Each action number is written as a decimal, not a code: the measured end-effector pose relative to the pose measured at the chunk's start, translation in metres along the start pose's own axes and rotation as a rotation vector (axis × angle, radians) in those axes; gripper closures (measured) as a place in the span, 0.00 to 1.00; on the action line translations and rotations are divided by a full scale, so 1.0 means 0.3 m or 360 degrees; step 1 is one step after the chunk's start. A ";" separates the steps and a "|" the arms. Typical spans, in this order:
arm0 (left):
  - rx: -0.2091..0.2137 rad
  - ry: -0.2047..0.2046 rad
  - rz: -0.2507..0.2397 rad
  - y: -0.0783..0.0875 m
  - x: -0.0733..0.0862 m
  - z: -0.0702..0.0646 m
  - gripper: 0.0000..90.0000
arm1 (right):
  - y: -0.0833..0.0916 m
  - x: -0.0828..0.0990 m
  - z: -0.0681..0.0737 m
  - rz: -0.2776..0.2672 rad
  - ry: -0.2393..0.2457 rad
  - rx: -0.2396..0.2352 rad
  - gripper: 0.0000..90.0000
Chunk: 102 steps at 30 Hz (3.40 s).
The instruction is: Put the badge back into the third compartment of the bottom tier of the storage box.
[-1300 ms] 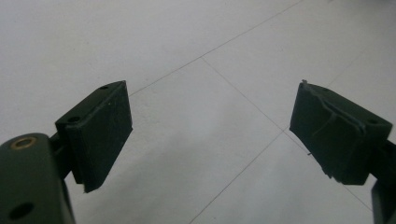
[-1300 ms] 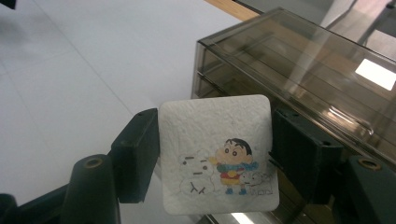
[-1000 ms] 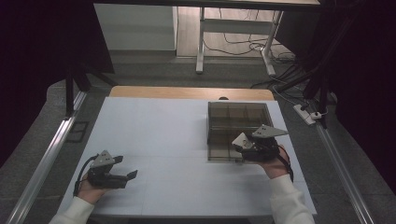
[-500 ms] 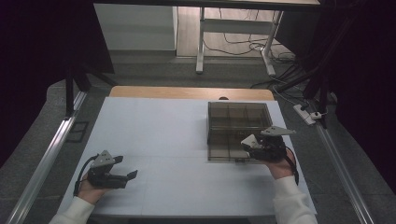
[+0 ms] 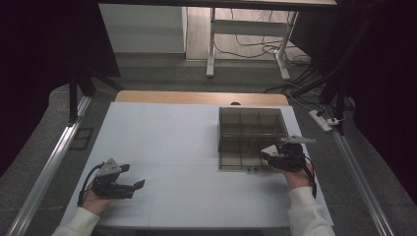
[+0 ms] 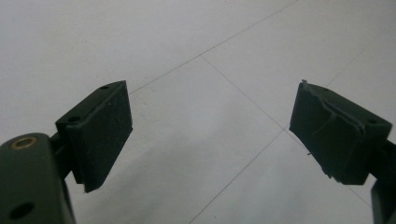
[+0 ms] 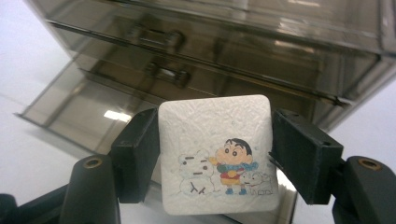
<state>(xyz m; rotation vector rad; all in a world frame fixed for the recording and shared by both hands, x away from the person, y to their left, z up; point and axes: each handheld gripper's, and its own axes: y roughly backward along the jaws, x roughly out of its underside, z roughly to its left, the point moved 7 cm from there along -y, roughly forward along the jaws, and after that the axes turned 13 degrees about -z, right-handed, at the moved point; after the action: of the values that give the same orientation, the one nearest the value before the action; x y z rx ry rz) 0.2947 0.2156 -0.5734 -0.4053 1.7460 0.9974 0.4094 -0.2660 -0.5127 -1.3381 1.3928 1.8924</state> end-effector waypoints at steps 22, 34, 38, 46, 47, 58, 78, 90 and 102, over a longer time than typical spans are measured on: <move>0.0002 -0.0005 0.0004 -0.001 0.002 -0.002 0.14 | -0.034 0.026 -0.028 -0.0002 -0.0116 0.0156 0.34; 0.0002 -0.0005 0.0004 -0.001 0.002 -0.001 0.14 | -0.029 0.014 -0.012 -0.0044 -0.0069 0.0122 0.31; 0.0003 -0.0004 0.0002 0.000 0.001 0.000 0.14 | -0.024 0.012 -0.006 -0.0055 -0.0054 0.0075 0.32; 0.0000 -0.0004 0.0003 -0.003 0.001 0.003 0.14 | -0.015 0.009 0.015 -0.0092 0.0012 -0.0021 0.32; -0.0001 -0.0004 0.0003 -0.003 0.001 0.003 0.14 | -0.014 0.008 0.017 -0.0098 0.0024 -0.0030 0.32; -0.0004 -0.0006 0.0006 -0.003 0.002 0.002 0.14 | 0.021 0.020 0.041 -0.0172 0.0110 -0.0160 0.31; 0.0001 0.0041 0.0022 -0.020 -0.001 0.013 0.15 | 0.136 0.142 0.085 -0.0312 0.0326 -0.0388 0.31; 0.0002 0.0038 0.0024 -0.022 0.000 0.009 0.15 | 0.132 0.199 0.064 -0.0263 0.0388 -0.0396 0.31; 0.0008 0.0036 0.0027 -0.024 0.000 0.008 0.15 | 0.132 0.197 0.062 -0.0260 0.0401 -0.0392 0.31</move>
<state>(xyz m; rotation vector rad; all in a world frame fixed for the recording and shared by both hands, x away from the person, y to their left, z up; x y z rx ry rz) 0.3009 0.2131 -0.5768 -0.4003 1.7744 1.0037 0.3442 -0.2764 -0.5450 -1.8047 1.1447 1.8820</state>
